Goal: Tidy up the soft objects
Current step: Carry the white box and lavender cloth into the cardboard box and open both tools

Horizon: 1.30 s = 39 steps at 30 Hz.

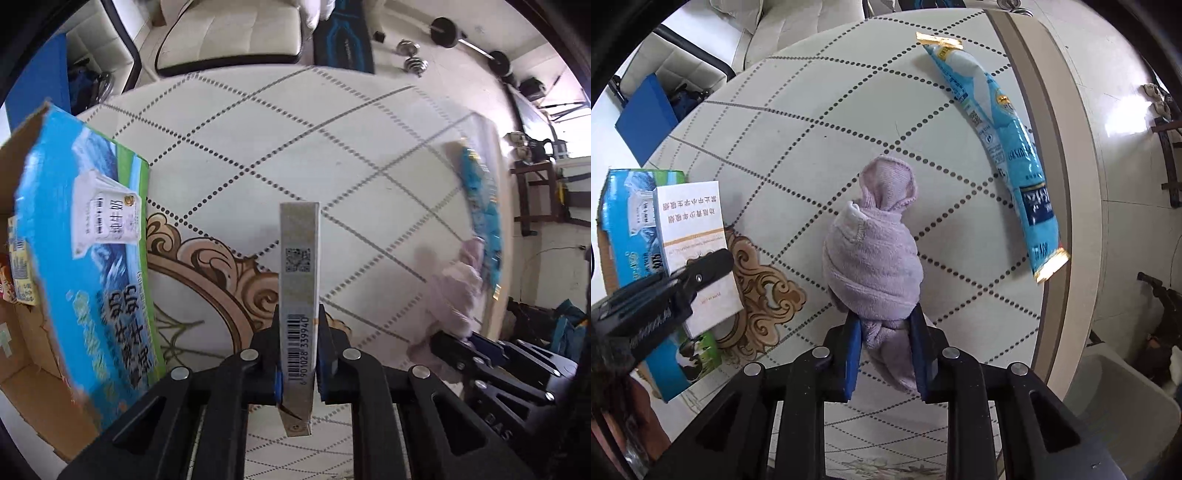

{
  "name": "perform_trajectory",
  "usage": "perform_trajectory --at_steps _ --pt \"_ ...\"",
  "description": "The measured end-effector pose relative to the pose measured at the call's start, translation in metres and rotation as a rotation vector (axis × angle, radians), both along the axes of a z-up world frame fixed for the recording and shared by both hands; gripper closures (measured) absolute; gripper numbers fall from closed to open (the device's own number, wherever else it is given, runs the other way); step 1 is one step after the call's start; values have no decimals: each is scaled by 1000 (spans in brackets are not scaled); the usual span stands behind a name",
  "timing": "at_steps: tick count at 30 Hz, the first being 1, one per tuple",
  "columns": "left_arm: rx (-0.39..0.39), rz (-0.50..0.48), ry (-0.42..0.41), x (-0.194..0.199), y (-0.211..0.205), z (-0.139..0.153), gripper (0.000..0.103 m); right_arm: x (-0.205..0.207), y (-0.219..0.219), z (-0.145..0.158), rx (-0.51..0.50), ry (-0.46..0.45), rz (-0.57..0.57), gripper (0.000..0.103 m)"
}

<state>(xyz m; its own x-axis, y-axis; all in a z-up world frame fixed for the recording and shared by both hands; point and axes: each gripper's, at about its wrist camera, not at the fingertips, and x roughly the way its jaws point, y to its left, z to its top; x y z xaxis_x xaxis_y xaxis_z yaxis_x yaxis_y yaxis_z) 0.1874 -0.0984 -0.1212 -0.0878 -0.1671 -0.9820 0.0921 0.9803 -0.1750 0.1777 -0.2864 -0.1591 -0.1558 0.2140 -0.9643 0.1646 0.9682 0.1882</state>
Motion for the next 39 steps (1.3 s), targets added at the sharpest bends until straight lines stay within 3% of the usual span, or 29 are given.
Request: perform_trajectory --at_steps 6,10,13,17,21,28,34,39 --pt "-60 -27 -125 -27 16 71 92 -24 6 48 27 -72 -11 79" --pt "-89 -37 -200 -44 49 124 92 -39 29 96 76 -144 1 79" --pt "-85 -36 -256 -46 88 159 92 -48 63 131 119 -191 33 79" --pt "-41 -12 -298 -51 141 183 92 -62 138 160 195 -225 88 79" --pt "27 29 -301 -51 210 179 92 -56 228 168 253 -227 135 79" --pt "85 111 -218 -47 305 131 92 -52 354 136 257 -176 167 79" --pt "54 159 -111 -38 349 71 92 -41 404 91 213 -124 160 78" --pt "55 168 -52 -30 360 35 92 -31 409 59 193 -111 159 78"
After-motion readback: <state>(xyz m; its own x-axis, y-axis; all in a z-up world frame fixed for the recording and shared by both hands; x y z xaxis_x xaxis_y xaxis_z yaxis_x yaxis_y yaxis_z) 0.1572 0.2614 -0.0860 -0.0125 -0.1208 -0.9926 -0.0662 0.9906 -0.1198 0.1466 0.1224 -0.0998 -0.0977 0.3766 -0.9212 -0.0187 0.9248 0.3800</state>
